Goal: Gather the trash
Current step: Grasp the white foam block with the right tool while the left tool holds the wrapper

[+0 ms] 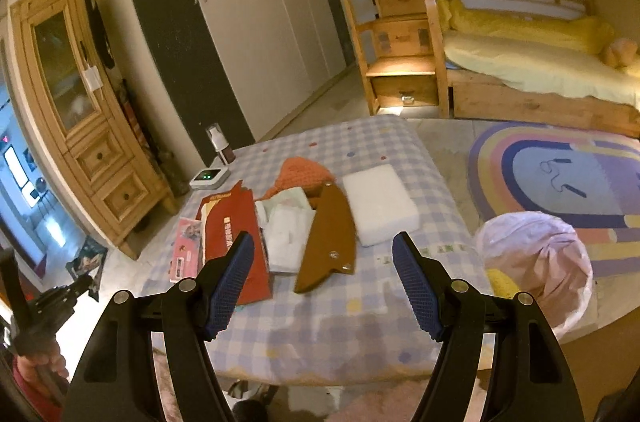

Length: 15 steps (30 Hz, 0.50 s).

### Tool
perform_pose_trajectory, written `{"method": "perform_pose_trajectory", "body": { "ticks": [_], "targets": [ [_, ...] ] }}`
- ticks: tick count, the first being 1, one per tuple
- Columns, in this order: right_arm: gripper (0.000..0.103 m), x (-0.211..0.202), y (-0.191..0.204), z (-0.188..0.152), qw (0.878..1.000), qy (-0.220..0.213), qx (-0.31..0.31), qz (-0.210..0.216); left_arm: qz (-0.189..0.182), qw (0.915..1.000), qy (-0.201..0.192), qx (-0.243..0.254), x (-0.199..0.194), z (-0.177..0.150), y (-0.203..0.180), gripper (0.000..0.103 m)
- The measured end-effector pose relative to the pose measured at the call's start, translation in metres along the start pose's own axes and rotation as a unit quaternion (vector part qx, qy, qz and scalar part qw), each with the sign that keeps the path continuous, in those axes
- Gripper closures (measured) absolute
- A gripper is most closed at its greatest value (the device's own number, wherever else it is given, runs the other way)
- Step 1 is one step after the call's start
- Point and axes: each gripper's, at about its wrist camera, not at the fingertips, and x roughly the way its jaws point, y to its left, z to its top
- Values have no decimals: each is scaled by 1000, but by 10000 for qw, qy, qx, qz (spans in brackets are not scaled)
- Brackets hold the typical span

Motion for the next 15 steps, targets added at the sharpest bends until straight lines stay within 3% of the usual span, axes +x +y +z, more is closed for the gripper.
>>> {"method": "perform_pose_trajectory", "body": {
  "ticks": [8,15],
  "targets": [
    [31,-12,-15,0,9994,33,-347,-88,-379,9982,-360,279,-25,32,-83,102],
    [31,23,-32,-2,9971,420,-535,-333,-762,9944,-537,499,-6,41,-127,102]
  ]
}}
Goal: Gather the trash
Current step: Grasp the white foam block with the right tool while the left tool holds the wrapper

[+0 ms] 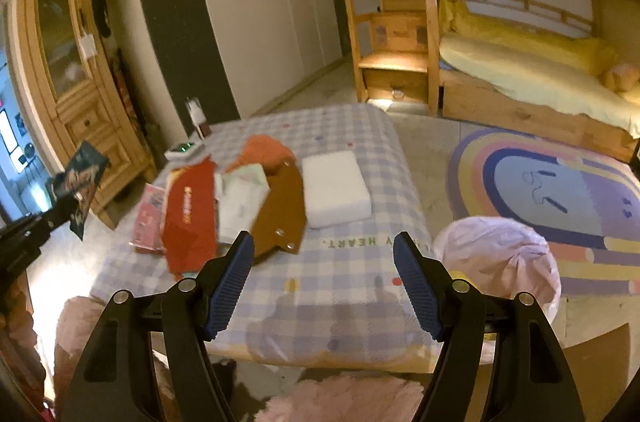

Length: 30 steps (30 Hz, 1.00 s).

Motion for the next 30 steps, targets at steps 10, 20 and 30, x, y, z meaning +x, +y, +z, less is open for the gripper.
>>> {"method": "perform_pose_trajectory", "body": {
  "ticks": [10,20,30],
  "targets": [
    [23,85,1,19,9976,535,-308,-301,30,9998,-60,188,51,8,-20,102],
    [26,124,5,24,9940,765,-525,-579,-55,10000,55,61,78,13,-15,102],
    [45,88,12,22,9928,435,-670,-896,-69,9999,111,-3,76,12,-18,102]
  ]
}}
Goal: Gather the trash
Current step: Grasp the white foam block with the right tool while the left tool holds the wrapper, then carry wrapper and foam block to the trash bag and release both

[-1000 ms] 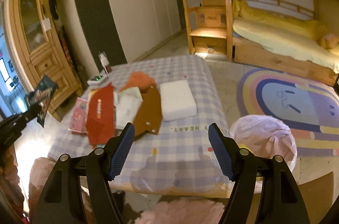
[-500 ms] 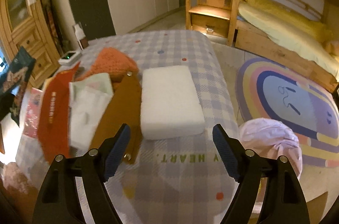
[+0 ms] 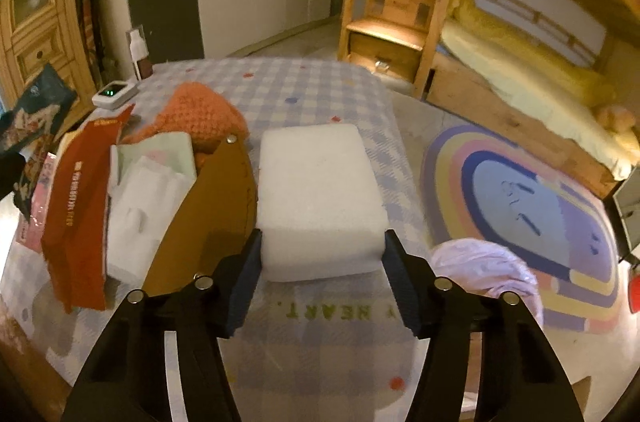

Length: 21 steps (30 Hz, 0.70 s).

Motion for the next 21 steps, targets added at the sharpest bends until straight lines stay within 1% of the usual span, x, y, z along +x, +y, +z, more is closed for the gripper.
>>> {"method": "perform_pose_trajectory", "body": {
  "ticks": [3,6,8,9,14,16,21],
  "targets": [
    [45,-35,-14,-7,9988,-288,355,192,7,10000,-83,40,-17,-4,-8,102],
    [45,-73,-25,-23,9963,-579,546,311,-190,9997,-175,52,-32,-9,-26,102],
    [45,-83,-31,-29,9955,-634,636,312,-315,9993,-193,107,-35,-11,-38,102],
    [45,-91,-38,-37,9948,-659,716,285,-401,9989,-191,151,-37,-11,-48,102],
    [44,-112,-68,-54,9924,-679,1022,28,-738,9960,-206,452,-34,-14,-95,101],
    [44,-118,-79,-61,9916,-683,1094,-114,-945,9938,-127,575,-28,-15,-119,101],
    [43,-132,-112,-78,9871,-694,1335,-540,-1363,9875,34,791,-14,-17,-163,101]
  ]
}}
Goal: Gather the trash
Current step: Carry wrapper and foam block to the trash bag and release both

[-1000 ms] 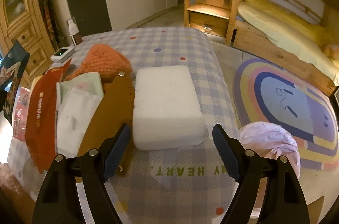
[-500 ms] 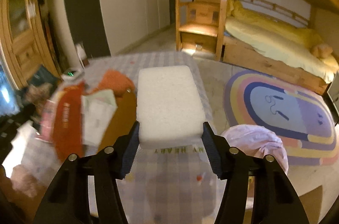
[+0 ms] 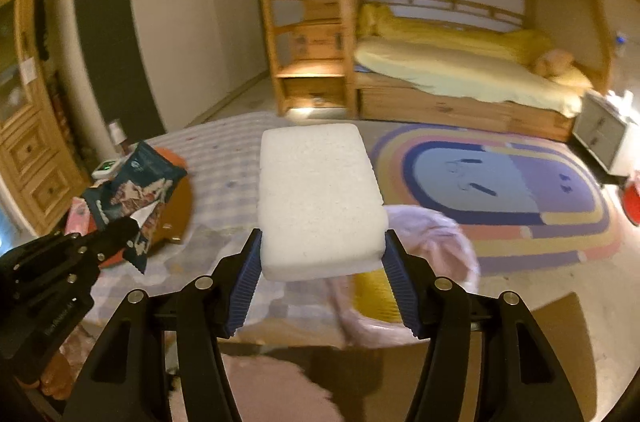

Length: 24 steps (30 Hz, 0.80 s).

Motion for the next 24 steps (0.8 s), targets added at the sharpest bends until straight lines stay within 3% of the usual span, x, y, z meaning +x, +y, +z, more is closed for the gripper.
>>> {"method": "perform_pose_trajectory", "body": {
  "ticks": [3,9,20,22,24],
  "targets": [
    [43,-1,-27,-5,9994,24,197,-300,-264,9995,83,117,15,5,-19,101],
    [42,20,-69,-13,9969,231,567,-489,-636,9969,370,286,61,18,-53,101],
    [41,77,-112,-13,9933,510,866,-574,-825,9925,790,441,141,47,-81,99],
    [40,91,-117,-12,9929,564,884,-560,-849,9910,902,507,151,47,-84,85],
    [36,102,-120,-13,9927,595,897,-536,-806,9905,969,546,162,49,-85,50]
  ]
}}
